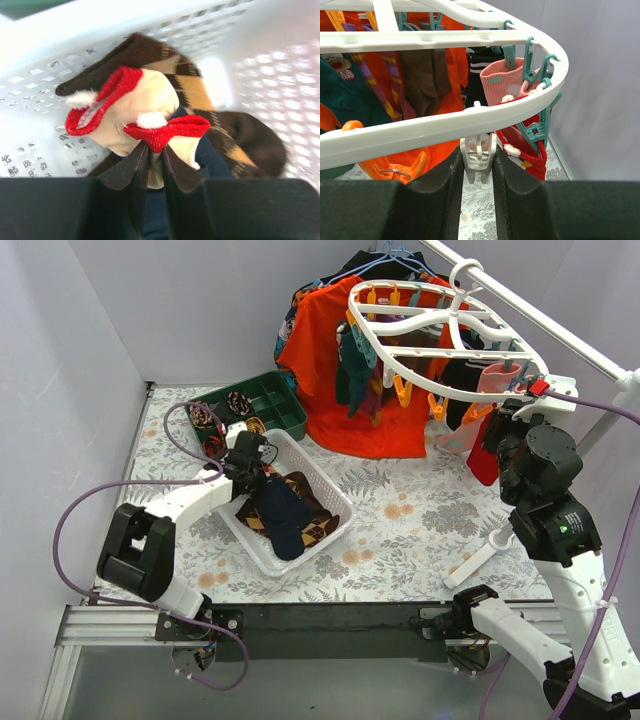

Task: Clip the socks to the hanger
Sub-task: Pick up the sock from the bin, then clamp the sock onto the hanger, then open the clamp at the hanger.

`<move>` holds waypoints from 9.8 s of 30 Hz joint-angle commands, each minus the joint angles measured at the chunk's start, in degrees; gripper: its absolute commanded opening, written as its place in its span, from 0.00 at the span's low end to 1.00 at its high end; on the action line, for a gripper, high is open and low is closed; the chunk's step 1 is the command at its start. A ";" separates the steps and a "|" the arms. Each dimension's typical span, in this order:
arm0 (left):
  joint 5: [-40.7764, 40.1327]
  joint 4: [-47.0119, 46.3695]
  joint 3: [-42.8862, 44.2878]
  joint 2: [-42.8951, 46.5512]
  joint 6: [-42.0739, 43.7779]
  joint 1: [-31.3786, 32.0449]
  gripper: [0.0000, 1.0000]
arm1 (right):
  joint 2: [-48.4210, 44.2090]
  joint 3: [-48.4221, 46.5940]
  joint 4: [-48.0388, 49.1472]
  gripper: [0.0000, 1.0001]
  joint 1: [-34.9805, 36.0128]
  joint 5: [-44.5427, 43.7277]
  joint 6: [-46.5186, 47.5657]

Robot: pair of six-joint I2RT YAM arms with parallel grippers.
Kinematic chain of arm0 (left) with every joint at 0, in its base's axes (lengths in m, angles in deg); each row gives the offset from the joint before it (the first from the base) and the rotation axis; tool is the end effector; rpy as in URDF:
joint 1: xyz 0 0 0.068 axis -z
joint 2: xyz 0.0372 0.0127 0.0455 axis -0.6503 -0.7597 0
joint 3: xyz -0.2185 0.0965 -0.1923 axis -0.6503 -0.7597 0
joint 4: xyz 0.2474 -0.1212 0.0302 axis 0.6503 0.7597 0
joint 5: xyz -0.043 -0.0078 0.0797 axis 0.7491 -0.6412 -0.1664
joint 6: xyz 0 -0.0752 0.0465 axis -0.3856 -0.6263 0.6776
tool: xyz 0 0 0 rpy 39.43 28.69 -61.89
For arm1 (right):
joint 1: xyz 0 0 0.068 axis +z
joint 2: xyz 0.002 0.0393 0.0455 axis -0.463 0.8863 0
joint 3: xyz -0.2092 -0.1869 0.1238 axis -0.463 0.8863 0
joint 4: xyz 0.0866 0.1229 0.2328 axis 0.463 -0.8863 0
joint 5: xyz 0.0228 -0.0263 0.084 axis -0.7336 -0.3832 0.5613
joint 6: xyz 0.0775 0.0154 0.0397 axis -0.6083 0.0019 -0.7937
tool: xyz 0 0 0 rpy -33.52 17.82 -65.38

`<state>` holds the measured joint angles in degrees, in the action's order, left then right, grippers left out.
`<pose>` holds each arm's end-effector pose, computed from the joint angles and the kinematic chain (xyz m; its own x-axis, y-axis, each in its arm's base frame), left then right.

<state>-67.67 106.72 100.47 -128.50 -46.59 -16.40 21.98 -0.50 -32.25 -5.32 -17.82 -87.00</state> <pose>0.3286 -0.1165 0.1938 -0.3846 -0.8118 -0.4393 -0.6617 0.5743 -0.4820 0.1673 0.0207 0.5030 0.0506 0.0913 -0.9945 0.2045 0.9738 0.0998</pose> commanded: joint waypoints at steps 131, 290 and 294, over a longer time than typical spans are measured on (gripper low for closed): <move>37.17 -69.67 35.96 -23.44 11.51 32.53 0.00 | -2.42 -0.13 1.91 0.01 0.24 13.19 -3.29; 20.11 -62.11 13.29 -7.36 27.76 38.50 0.65 | 4.34 -11.38 -7.50 0.35 0.15 11.87 -18.58; 20.20 -62.55 12.93 -7.09 27.85 38.50 0.65 | 3.64 -10.24 -7.50 0.27 0.24 11.61 -18.41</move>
<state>-46.85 44.84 114.35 -137.98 -19.82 21.81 26.55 -11.58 -42.85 -5.32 -4.66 -105.21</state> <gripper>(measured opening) 0.650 0.379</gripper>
